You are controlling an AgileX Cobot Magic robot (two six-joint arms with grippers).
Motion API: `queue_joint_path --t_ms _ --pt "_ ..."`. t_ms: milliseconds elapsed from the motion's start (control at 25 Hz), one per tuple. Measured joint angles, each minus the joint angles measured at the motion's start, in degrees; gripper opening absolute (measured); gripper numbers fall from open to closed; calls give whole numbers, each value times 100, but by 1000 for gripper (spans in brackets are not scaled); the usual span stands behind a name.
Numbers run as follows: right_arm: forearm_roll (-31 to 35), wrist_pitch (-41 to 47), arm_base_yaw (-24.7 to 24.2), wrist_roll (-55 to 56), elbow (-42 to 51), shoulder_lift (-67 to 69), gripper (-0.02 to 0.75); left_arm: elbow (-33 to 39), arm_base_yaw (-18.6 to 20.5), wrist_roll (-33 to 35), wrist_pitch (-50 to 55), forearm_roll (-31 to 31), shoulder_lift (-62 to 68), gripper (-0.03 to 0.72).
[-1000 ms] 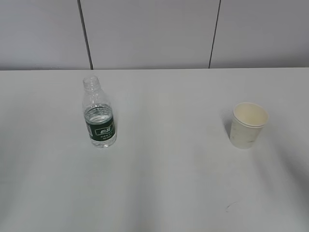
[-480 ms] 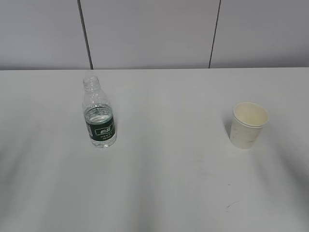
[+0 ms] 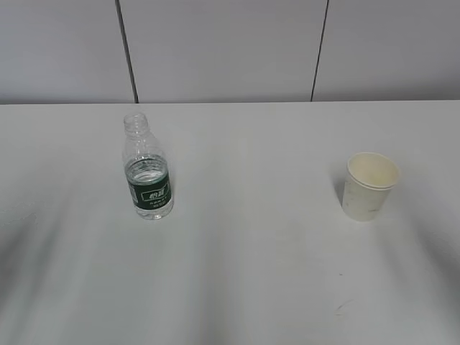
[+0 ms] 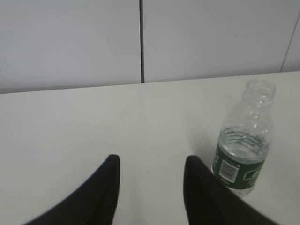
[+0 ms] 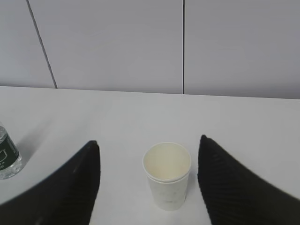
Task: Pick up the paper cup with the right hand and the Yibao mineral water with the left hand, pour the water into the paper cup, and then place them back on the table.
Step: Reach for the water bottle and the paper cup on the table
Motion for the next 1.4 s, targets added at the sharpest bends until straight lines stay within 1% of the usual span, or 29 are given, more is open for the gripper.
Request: queue_joint_path --t_ms 120,240,360,520,600,720,840,960,1160,1280,1320,1400 --pt "0 -5 0 -10 0 0 513 0 0 -76 -471 177 668 290" --pt "-11 -5 0 -32 0 0 513 0 0 -604 -906 831 1253 290" --pt "-11 -5 0 -129 0 0 513 0 0 -1242 -1209 1612 1724 290" --pt "-11 -5 0 -179 0 0 513 -17 0 -1803 -1654 2331 2207 290" --pt "-11 -5 0 -189 0 11 513 -17 0 -1965 -1851 2614 2419 290" --pt "-11 -5 0 -205 0 184 513 -17 0 -1965 -2117 2950 2718 290" --pt "-37 -54 0 -205 0 505 513 -18 0 -1965 -2324 3078 2918 290" --pt "-200 -362 0 -205 28 855 513 -18 0 -1996 -2382 3091 3008 290" --pt "-250 -1342 0 -205 273 1568 513 -18 0 -1996 -2520 3098 3070 290" --pt "-130 -2013 0 -208 479 1930 513 -23 0 -2007 -2739 3098 3190 290" --pt "-70 -2193 0 -219 540 2031 513 -23 0 -2043 -2847 3098 3272 293" --pt "115 -2518 0 -368 668 2250 513 -23 0 -2189 -3085 3098 3490 326"
